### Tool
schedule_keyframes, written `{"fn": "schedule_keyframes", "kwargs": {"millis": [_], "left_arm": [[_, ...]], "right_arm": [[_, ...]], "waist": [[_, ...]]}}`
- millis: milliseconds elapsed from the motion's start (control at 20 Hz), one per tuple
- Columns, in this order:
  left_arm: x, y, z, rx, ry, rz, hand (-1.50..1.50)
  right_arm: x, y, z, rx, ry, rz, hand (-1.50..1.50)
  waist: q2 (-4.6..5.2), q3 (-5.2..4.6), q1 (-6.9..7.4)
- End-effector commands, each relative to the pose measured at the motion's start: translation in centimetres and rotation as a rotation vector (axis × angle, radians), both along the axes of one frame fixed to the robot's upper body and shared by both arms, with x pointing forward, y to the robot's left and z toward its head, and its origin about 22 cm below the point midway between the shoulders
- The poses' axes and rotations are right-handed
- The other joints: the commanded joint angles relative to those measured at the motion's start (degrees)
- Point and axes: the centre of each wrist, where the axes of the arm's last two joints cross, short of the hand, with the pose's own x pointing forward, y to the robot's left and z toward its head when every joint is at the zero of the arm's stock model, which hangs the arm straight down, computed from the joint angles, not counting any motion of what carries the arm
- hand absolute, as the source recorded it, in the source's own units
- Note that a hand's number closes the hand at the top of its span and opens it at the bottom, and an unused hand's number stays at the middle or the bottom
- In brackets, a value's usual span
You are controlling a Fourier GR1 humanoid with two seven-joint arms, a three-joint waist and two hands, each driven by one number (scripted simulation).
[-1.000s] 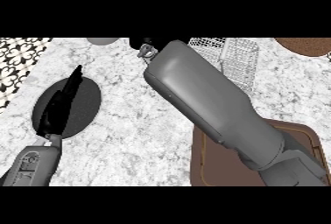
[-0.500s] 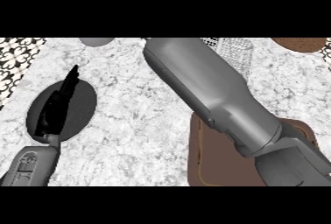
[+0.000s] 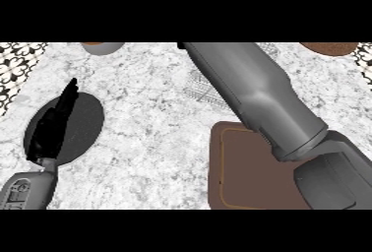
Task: Pick the lemon from the tray and place it in the tiered basket
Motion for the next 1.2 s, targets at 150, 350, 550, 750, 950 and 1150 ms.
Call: {"fn": "schedule_keyframes", "kwargs": {"millis": [150,350,550,750,950,1150], "left_arm": [[0.3,-0.6,1.6,0.0,0.01,0.009,0.0],[0.0,-0.2,1.7,-0.015,0.016,0.013,0.0],[-0.3,-1.1,0.4,-0.005,-0.001,0.013,0.0],[-0.6,1.3,0.4,-0.002,0.009,0.046,0.0],[-0.9,0.0,-1.4,-0.002,0.01,0.034,0.0],[-1.1,0.9,-0.7,-0.006,-0.001,0.048,0.0]], "right_arm": [[1.3,-2.5,-1.6,0.017,0.094,-0.048,1.5],[1.8,-4.6,-1.3,0.105,0.11,0.022,1.5],[1.8,-5.7,-4.0,0.18,0.124,0.045,1.5],[1.4,-5.8,-6.5,0.38,0.196,0.006,1.5],[1.3,-6.7,-8.4,0.457,0.218,-0.024,-1.5],[1.1,-8.1,-8.8,0.519,0.079,0.04,-1.5]], "waist": [[0.06,0.07,-0.37],[-0.3,0.1,-1.33],[-0.23,0.1,-1.43],[-0.34,0.11,-1.66],[-0.34,0.08,-1.88],[-0.36,0.1,-1.79]]}}
